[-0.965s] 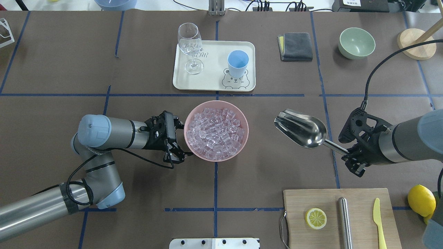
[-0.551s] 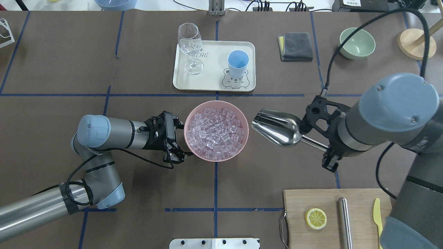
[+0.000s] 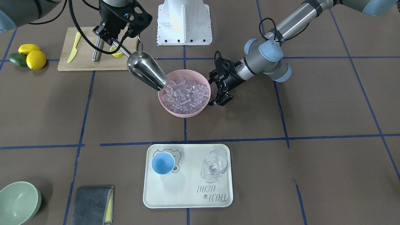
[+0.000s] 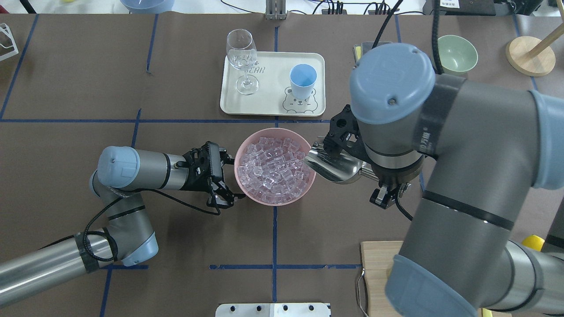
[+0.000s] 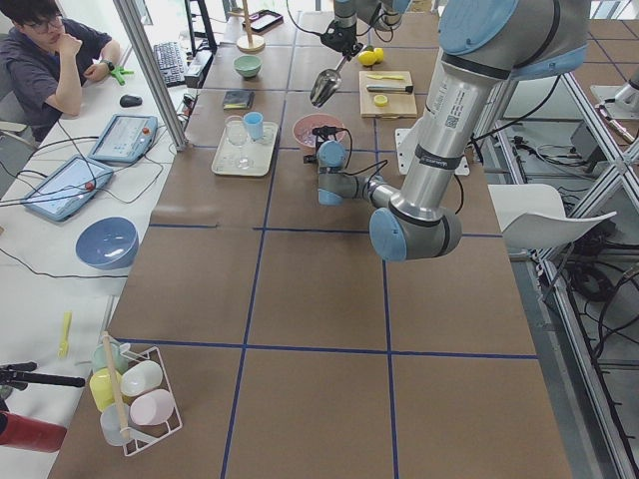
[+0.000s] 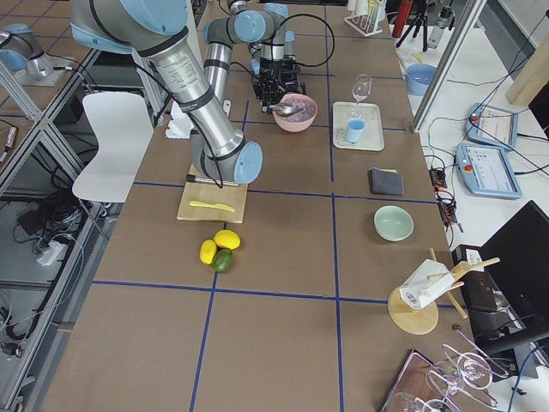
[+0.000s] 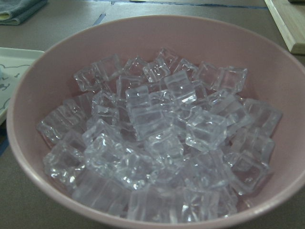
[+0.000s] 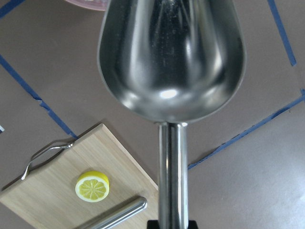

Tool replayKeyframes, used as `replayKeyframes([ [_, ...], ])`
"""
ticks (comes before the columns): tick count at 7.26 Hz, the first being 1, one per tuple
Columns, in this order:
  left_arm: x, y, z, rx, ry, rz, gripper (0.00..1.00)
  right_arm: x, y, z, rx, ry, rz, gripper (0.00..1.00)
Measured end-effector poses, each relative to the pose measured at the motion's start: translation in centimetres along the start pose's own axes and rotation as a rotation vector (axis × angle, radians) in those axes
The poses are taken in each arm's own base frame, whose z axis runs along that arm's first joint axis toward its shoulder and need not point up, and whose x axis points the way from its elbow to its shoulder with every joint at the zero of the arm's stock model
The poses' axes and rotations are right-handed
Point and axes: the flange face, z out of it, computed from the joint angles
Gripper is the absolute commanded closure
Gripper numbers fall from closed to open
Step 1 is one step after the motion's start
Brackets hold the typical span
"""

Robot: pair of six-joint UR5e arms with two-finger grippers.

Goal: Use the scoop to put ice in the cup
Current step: 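Lift the scoop with the right gripper and carry it over the ice bowl, then dig the scoop into the ice cubes with the right gripper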

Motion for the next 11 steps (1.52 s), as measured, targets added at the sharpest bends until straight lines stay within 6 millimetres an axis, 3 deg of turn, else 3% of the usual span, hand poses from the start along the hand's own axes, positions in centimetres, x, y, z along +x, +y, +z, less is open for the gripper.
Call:
replayKeyframes([
  [2, 0.0, 0.2, 0.0, -0.003, 0.000, -0.001, 0.00, -1.0, -3.3, -2.1, -0.093, 0.000, -0.019, 1.00],
  [4, 0.0, 0.3, 0.0, -0.004, 0.000, -0.001, 0.00, -2.1, -7.2, -2.9, -0.180, 0.000, -0.017, 1.00],
  [7, 0.0, 0.3, 0.0, -0.004, 0.000, -0.002, 0.00, -3.6, -7.8, -3.0, -0.273, 0.000, -0.034, 1.00],
  [11, 0.0, 0.3, 0.0, -0.004, 0.000, -0.001, 0.00, -6.0, -11.0, -1.3, -0.371, 0.011, -0.057, 1.00],
])
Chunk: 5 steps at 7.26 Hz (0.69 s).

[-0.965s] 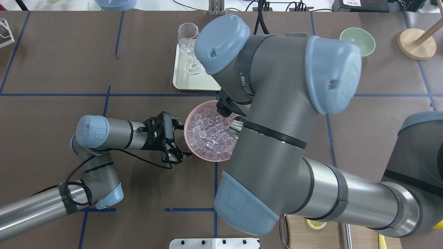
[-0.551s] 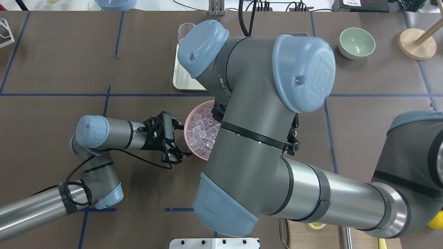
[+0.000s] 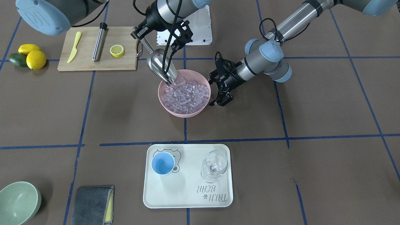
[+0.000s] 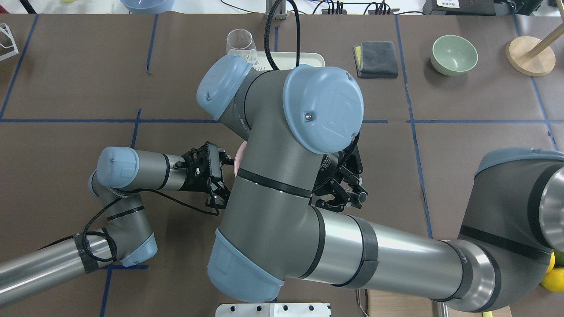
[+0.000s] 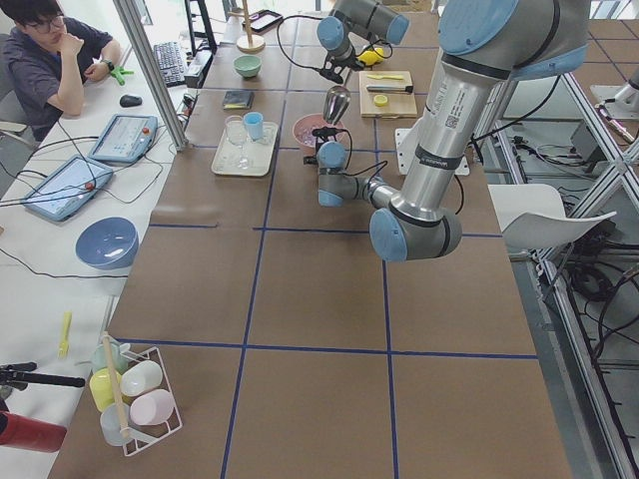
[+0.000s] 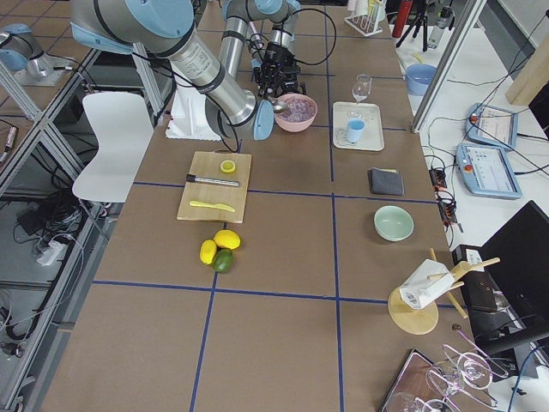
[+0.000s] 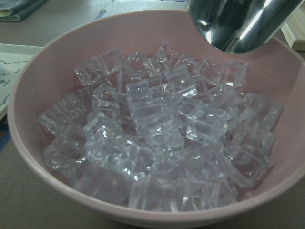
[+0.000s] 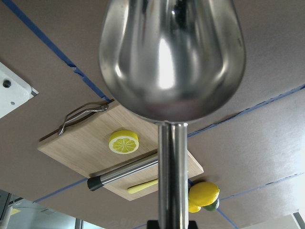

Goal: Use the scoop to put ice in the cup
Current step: 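Dig the scoop into the ice cubes with the right gripper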

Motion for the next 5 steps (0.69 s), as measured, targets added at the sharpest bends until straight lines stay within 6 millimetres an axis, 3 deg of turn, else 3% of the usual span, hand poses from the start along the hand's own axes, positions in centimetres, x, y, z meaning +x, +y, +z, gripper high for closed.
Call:
replayKeyframes([
  [5, 0.0, -0.1, 0.0, 0.001, 0.000, 0.000, 0.00, 0.2, -5.0, 1.4, 0.008, 0.013, 0.004, 1.00],
])
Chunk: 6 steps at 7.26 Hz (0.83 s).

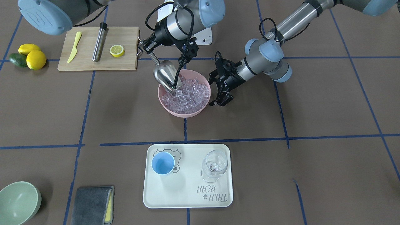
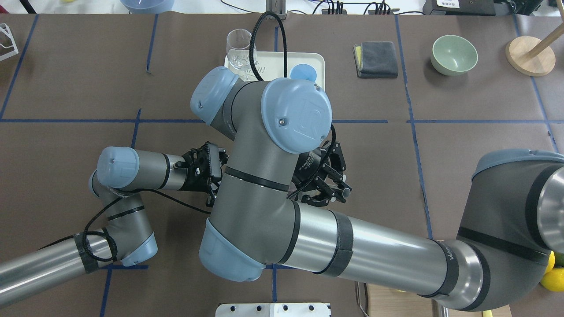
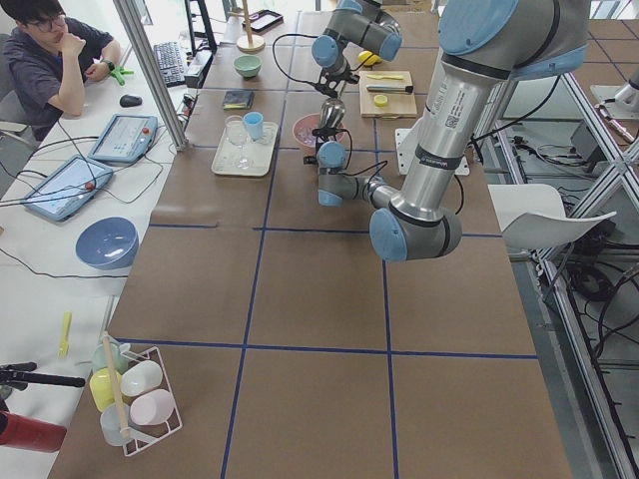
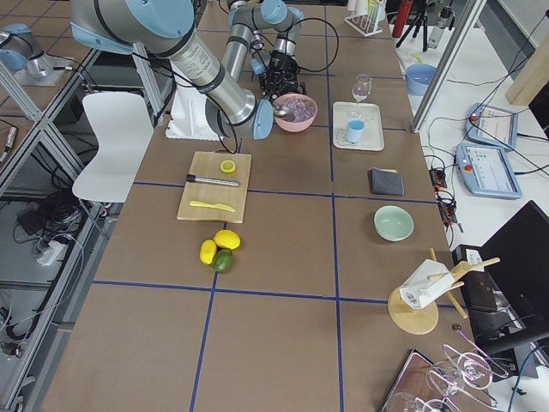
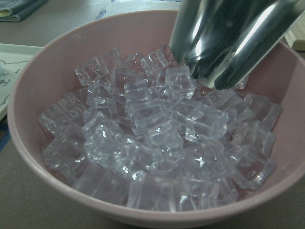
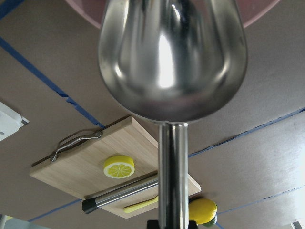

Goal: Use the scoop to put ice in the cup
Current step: 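Dig the scoop into the ice cubes with the right gripper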

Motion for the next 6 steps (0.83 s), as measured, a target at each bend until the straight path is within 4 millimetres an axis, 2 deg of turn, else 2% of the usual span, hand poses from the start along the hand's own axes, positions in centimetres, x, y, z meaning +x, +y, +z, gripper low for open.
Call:
replayKeyframes([
  [3, 0.0, 0.0, 0.0, 0.001, 0.000, 0.000, 0.00, -0.1, -1.9, 0.9, 0.070, 0.000, -0.002, 1.00],
  [6, 0.0, 0.0, 0.0, 0.000, 0.000, 0.000, 0.00, 0.1, -3.5, 3.4, 0.143, -0.001, -0.007, 1.00],
])
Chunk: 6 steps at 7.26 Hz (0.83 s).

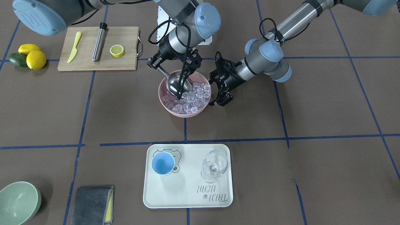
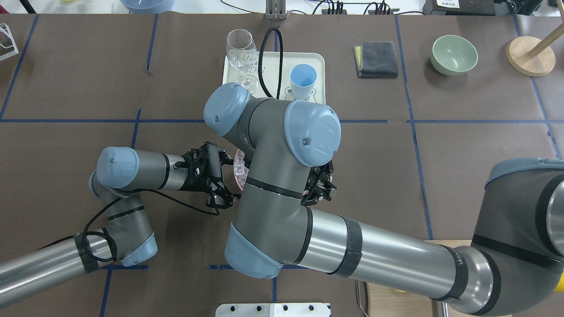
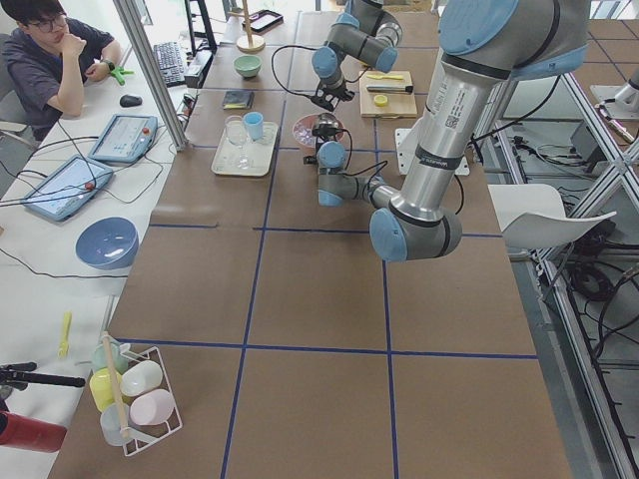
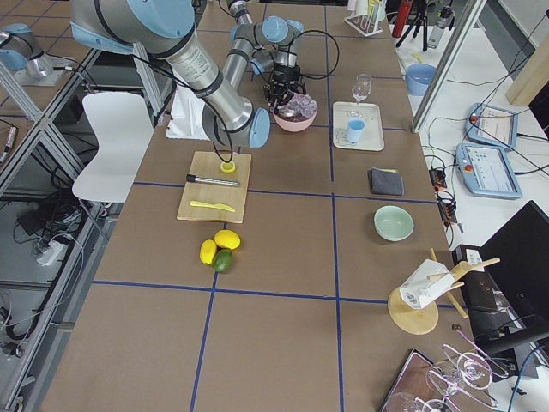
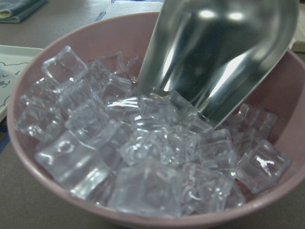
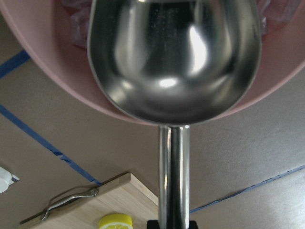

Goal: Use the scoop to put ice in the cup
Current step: 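Dig the scoop into the ice cubes with the right gripper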

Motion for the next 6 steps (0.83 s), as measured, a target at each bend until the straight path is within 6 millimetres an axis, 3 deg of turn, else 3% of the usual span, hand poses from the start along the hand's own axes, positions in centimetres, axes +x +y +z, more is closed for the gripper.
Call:
replayKeyframes([
  [2, 0.0, 0.0, 0.0, 0.000, 0.000, 0.000, 0.00, 0.4, 0.3, 1.7, 0.036, 0.000, -0.011, 1.00],
  [6, 0.1, -0.1, 0.1, 0.001, 0.002, 0.000, 0.00, 1.0, 2.8, 4.7, 0.157, -0.005, -0.039, 1.00],
])
